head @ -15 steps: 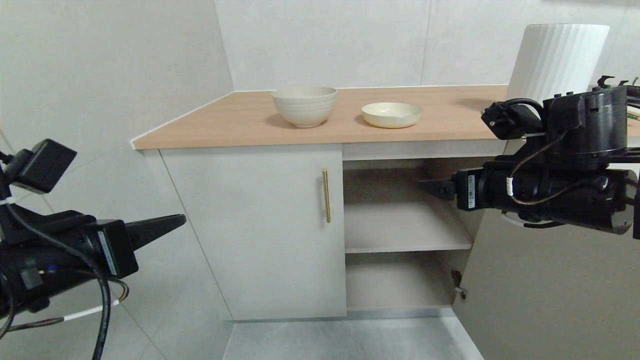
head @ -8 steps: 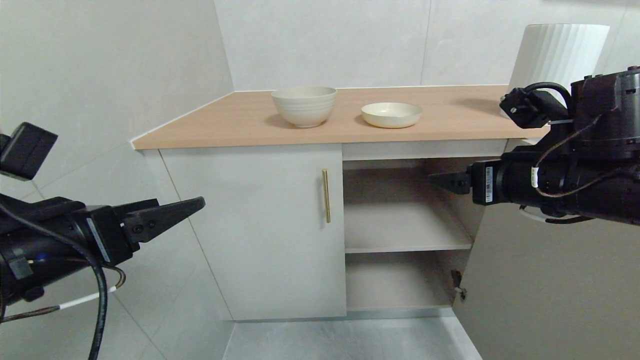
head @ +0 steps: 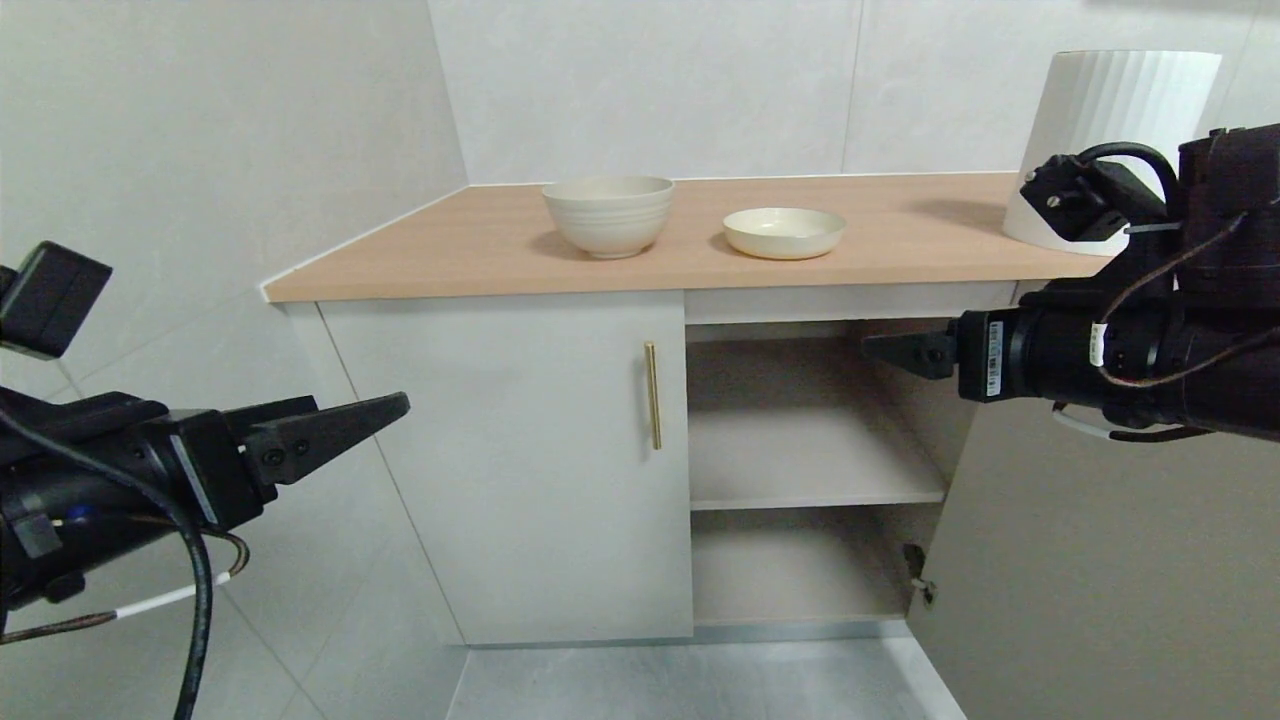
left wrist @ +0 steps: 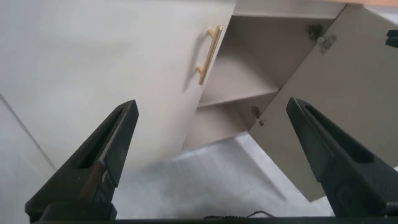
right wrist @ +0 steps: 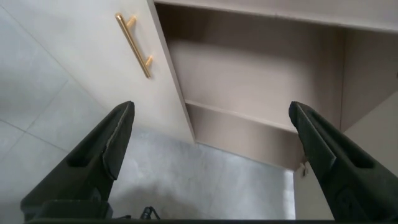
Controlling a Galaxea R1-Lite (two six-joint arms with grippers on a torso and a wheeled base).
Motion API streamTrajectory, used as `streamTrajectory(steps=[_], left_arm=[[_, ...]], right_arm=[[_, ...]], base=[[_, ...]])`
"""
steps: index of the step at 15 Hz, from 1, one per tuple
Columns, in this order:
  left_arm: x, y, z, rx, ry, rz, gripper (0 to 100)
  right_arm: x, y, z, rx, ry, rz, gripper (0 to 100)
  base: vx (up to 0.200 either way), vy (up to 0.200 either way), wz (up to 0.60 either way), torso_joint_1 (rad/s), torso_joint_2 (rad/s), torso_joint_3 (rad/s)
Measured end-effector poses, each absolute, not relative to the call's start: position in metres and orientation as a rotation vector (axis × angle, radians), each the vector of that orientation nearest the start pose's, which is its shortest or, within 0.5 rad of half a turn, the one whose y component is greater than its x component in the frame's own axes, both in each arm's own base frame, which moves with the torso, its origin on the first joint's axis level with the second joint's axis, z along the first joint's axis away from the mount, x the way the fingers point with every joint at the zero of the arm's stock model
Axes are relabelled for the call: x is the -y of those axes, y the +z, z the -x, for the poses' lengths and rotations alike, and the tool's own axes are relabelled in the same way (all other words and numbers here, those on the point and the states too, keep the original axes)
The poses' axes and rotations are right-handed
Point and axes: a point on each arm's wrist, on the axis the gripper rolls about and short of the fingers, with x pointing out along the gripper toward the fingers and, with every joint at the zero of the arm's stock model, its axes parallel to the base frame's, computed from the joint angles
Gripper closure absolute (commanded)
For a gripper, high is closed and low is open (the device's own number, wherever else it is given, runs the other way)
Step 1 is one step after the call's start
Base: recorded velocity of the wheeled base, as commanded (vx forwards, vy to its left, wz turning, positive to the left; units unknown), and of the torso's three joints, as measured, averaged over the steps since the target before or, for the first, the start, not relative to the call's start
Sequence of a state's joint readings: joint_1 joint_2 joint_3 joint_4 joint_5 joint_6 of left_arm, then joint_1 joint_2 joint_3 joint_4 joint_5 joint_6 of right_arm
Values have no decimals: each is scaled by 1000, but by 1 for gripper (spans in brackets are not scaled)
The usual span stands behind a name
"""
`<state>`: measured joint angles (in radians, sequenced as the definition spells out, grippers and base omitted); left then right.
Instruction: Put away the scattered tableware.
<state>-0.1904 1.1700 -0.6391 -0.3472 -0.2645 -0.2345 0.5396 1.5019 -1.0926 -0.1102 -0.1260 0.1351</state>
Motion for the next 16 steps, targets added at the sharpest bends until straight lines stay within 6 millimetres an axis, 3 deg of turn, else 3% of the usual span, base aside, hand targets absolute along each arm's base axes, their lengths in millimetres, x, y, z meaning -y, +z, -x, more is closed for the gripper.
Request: streamTrajectory(steps=[8, 13, 16], left_arm=[[38, 234, -169, -241, -429, 237, 0], [38, 235, -168, -233, -421, 239, 0], [38, 235, -167, -230, -421, 239, 0]], right_arm=[[-135, 268, -229, -334, 394, -35, 0], [-134, 272, -224, -333, 423, -48, 0], [-131, 273, -204, -427, 512, -26, 0]], base=[[200, 0, 0, 4, 2, 3], [0, 0, 0, 0, 0, 0], [0, 0, 0, 0, 0, 0]])
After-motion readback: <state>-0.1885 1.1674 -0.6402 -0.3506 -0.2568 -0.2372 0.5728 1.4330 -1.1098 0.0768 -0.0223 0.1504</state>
